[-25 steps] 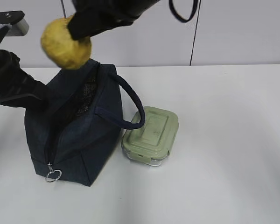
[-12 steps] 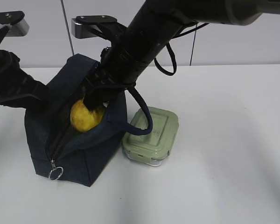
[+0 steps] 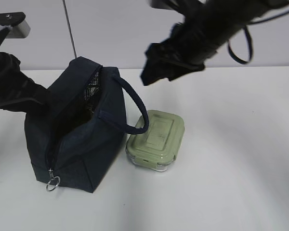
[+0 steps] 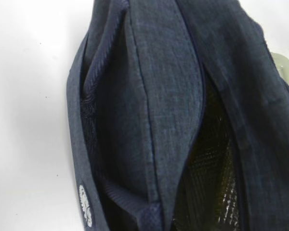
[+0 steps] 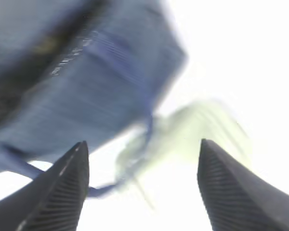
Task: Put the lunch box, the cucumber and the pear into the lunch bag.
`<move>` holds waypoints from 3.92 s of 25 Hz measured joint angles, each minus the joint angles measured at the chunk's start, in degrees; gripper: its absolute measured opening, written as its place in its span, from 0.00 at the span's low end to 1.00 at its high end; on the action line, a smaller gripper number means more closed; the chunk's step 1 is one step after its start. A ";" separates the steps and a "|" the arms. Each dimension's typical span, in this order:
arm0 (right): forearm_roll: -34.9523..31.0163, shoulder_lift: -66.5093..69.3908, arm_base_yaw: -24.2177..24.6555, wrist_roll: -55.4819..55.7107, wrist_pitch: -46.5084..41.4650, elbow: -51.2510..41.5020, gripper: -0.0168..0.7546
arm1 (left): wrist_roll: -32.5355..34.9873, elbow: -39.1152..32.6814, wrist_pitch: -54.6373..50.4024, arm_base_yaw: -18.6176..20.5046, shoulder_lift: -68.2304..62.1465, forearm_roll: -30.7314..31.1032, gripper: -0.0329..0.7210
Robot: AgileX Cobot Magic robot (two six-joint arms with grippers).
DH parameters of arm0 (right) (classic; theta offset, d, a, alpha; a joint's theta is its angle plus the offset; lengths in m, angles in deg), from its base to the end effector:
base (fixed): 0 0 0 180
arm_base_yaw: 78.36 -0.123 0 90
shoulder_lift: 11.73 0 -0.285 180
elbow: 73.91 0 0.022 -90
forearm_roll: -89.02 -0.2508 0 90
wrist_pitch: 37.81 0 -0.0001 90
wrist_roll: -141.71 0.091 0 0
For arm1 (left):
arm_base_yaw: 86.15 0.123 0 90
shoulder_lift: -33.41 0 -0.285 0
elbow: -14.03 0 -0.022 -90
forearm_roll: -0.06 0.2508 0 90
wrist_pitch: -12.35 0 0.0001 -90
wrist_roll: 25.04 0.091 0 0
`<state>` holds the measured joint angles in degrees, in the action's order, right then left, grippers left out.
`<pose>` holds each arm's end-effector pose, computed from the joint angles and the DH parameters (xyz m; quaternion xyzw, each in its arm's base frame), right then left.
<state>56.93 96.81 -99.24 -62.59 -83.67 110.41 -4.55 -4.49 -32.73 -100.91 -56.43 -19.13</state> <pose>0.3491 0.1703 0.2837 -0.2322 0.9090 0.2338 0.2552 0.2711 -0.0933 0.2718 0.2072 0.9411 -0.1304 0.2333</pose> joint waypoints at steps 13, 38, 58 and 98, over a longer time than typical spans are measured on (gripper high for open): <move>-60.67 5.98 15.13 -36.70 4.56 -30.40 0.72 | 0.02 0.00 -0.24 0.00 0.00 0.27 0.04; -70.65 15.70 12.20 -47.36 -0.21 -29.69 0.71 | 0.02 0.00 -0.14 0.00 0.00 0.44 0.04; -71.54 19.65 11.58 -47.59 -3.68 -26.76 0.62 | 0.02 0.00 0.09 0.00 0.00 0.58 0.04; -59.18 4.06 -4.60 -41.74 8.48 -4.32 0.45 | 0.02 0.00 0.32 0.00 0.00 0.95 0.04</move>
<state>-2.25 100.87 -103.85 -104.34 -75.19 106.10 -4.53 -4.49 -32.42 -100.91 -56.43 -18.17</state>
